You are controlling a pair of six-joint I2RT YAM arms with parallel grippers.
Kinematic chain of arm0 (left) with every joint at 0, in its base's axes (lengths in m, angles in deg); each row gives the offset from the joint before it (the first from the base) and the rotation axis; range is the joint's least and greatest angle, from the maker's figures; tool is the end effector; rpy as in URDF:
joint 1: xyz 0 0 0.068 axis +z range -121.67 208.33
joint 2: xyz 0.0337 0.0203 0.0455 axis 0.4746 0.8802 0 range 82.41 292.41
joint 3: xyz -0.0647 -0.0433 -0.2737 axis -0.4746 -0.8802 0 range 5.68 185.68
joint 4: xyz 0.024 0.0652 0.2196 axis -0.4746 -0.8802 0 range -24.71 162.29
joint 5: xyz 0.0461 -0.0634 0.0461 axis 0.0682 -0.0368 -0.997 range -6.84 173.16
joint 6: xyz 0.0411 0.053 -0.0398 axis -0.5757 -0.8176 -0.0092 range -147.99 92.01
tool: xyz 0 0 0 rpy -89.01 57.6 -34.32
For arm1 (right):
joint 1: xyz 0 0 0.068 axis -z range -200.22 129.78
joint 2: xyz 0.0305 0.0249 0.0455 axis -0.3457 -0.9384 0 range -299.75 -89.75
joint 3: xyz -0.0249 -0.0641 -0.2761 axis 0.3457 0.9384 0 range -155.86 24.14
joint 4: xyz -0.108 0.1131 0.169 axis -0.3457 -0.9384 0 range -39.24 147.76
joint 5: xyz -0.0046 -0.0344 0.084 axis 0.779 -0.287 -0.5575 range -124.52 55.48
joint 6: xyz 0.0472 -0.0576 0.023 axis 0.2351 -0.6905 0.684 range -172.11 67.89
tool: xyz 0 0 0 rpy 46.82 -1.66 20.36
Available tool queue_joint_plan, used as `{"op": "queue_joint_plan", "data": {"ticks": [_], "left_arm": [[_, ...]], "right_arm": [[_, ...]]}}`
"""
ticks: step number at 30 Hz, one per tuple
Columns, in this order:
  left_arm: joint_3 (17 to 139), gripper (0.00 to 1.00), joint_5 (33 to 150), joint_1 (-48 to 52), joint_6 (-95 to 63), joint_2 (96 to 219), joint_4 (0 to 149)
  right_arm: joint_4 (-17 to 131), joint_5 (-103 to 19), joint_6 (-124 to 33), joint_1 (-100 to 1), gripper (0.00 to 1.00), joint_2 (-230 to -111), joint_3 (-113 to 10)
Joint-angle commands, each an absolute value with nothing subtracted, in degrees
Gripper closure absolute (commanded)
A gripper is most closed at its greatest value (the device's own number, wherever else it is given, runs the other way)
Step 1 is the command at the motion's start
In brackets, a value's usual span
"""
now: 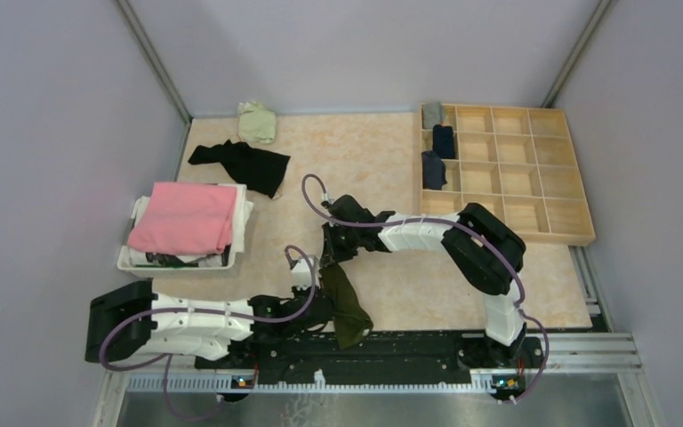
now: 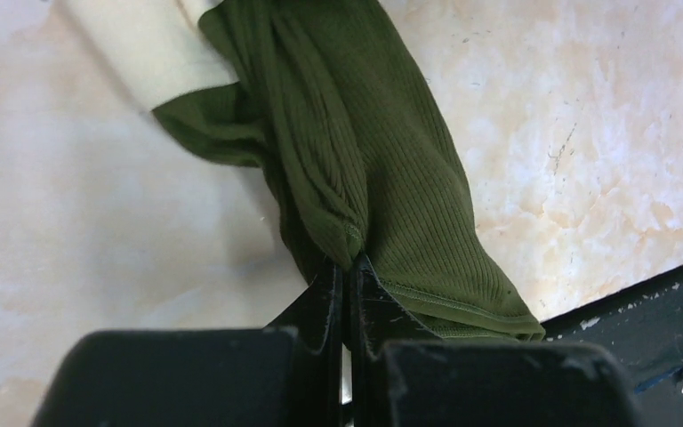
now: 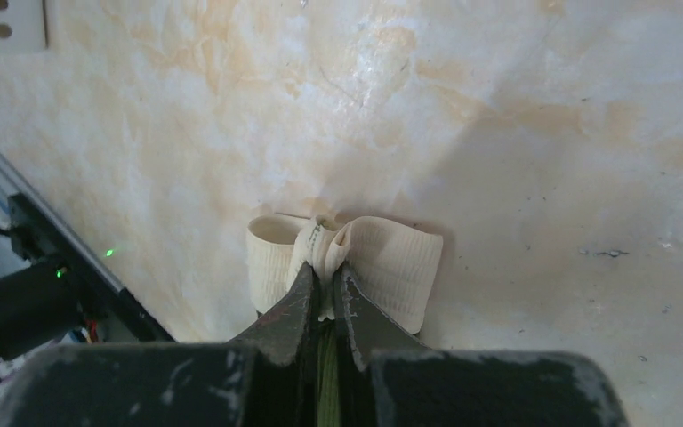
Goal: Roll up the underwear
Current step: Fold the underwear at the center of the board.
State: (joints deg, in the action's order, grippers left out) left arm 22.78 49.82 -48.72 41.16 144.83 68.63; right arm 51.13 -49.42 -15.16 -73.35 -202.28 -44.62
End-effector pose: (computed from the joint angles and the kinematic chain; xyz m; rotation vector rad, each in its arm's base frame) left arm 0.0734 -0.1561 0.1521 -0.0992 2.3312 -0.6283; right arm 0.2311 0.3368 0.1590 -0.5016 2.6347 0.9298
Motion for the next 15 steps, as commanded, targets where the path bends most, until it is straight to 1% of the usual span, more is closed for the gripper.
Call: {"op": "queue_joint_plan", "data": {"ticks": [1, 3, 7, 15], "left_arm": [[20.45, 1.0, 50.84, -49.36, 41.42, 137.14, 62.15], [19.99, 1.0, 50.42, -49.36, 40.33, 134.13, 61.54], [19.54, 1.0, 50.36, -49.28, 37.21, 131.97, 62.56], [21.31, 1.0, 51.29, -49.28, 34.3, 137.17, 66.18]], "right_arm": [[46.23, -28.24, -14.69, -73.49, 1.0, -204.0, -42.06], [45.74, -24.39, -13.67, -72.73, 1.0, -202.6, -40.66], [46.7, -21.37, -11.8, -69.95, 1.0, -199.12, -36.83], [46.77, -17.05, -10.19, -65.67, 1.0, -193.93, -31.6]]}}
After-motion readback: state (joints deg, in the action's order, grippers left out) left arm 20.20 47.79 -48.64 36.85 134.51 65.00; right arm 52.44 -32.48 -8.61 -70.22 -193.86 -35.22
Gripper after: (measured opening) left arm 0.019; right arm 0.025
